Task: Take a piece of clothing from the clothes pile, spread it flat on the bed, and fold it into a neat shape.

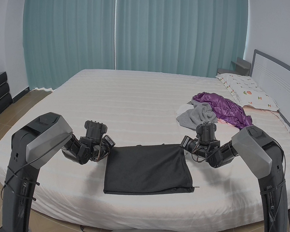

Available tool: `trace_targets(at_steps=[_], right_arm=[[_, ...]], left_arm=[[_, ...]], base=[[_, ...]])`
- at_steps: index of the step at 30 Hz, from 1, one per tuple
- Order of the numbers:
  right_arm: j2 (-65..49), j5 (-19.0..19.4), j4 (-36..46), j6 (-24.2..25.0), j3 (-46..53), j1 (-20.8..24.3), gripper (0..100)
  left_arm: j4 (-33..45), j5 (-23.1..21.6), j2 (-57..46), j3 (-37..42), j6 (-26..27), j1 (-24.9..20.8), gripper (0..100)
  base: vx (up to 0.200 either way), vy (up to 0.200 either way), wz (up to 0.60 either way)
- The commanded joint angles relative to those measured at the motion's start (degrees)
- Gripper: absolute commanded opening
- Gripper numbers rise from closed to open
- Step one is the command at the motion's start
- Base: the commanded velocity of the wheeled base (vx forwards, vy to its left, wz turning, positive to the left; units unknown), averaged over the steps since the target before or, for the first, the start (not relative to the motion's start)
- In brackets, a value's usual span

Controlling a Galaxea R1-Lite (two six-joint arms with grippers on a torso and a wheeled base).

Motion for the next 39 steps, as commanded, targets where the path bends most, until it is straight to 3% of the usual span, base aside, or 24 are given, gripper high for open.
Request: trace_targets(at_steps=[1, 10, 11, 19, 25, 26, 27, 32, 35, 39], right_arm=[[1.6, -0.6, 0.0, 0.0, -1.9, 0.1, 0], [3.2, -2.5, 0.7, -0.4, -3.7, 0.1, 0], [3.1, -2.5, 0.4, -0.3, -3.5, 0.2, 100], [-6.2, -0.2, 0.0, 3.7, 6.2, 0.3, 100], [-17.5, 10.8, -4.9, 4.3, 24.9, -1.6, 100], [-17.5, 10.8, -4.9, 4.3, 24.9, -1.6, 100], [-20.4, 15.0, -8.6, 4.0, 32.2, -2.1, 100], [-23.6, 26.0, -22.0, 2.8, 48.8, -3.8, 100], [-22.5, 29.5, -30.0, 0.3, 54.6, -4.4, 100], [-19.8, 31.1, -35.8, -0.1, 57.5, -3.7, 100]], left_arm=[[0.0, 0.1, 0.1, 0.0, -0.1, 0.1, 0], [0.2, 0.0, 0.1, 0.1, -0.1, -0.1, 0], [0.2, 0.0, 0.1, 0.1, -0.1, -0.1, 100], [0.3, 0.0, -2.6, 3.0, -1.3, 0.3, 100], [0.0, -0.9, -10.7, 12.7, -4.3, 1.6, 100], [0.0, -0.9, -10.7, 12.7, -4.3, 1.6, 100], [-0.4, -1.0, -13.4, 16.9, -5.8, 1.7, 100], [-2.6, -4.4, -19.4, 26.9, -11.9, 1.9, 100], [-6.0, -7.0, -21.6, 32.7, -14.6, 2.4, 100], [-11.8, -7.2, -22.8, 37.5, -14.5, 3.9, 100]], base=[[0.000, 0.000, 0.00], [0.000, 0.000, 0.00], [0.000, 0.000, 0.00], [0.000, 0.000, 0.00], [0.000, 0.000, 0.00], [0.000, 0.000, 0.00], [0.000, 0.000, 0.00], [0.000, 0.000, 0.00], [0.000, 0.000, 0.00], [0.000, 0.000, 0.00]])
